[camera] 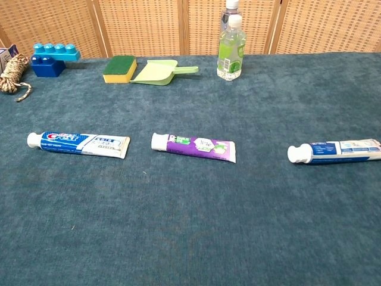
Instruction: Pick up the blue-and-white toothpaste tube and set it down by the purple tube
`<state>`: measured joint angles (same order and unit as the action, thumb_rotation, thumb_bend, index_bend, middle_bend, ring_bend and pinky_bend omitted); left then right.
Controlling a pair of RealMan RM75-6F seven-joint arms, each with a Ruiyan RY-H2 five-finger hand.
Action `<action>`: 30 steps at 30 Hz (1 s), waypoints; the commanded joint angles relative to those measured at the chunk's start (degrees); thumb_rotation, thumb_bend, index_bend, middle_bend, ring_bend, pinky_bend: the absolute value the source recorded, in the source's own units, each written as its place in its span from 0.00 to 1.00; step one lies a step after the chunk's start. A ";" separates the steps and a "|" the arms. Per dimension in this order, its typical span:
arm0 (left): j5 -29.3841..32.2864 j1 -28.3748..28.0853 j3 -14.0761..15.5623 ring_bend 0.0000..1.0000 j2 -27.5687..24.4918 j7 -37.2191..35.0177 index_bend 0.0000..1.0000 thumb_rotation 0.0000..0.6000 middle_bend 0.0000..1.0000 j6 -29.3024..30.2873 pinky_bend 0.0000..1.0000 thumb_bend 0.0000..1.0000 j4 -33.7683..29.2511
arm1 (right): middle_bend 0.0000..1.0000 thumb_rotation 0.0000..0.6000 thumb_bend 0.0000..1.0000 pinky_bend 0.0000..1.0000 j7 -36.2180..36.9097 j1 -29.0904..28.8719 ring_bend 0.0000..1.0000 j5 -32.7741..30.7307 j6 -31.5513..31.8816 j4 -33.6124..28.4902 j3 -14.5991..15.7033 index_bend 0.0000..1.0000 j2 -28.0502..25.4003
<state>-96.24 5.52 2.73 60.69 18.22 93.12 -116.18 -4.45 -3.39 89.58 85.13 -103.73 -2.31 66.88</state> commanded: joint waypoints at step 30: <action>5.19 -7.96 -4.14 0.00 -0.28 4.49 0.16 1.00 0.07 -9.57 0.03 0.33 -3.27 | 0.22 0.94 0.26 0.20 -19.21 -20.95 0.09 -23.42 -28.75 8.60 -6.39 0.27 10.00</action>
<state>-91.45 -2.15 -1.22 60.25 22.66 83.88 -119.63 -21.38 -22.29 68.94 58.73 -97.23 -8.15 75.32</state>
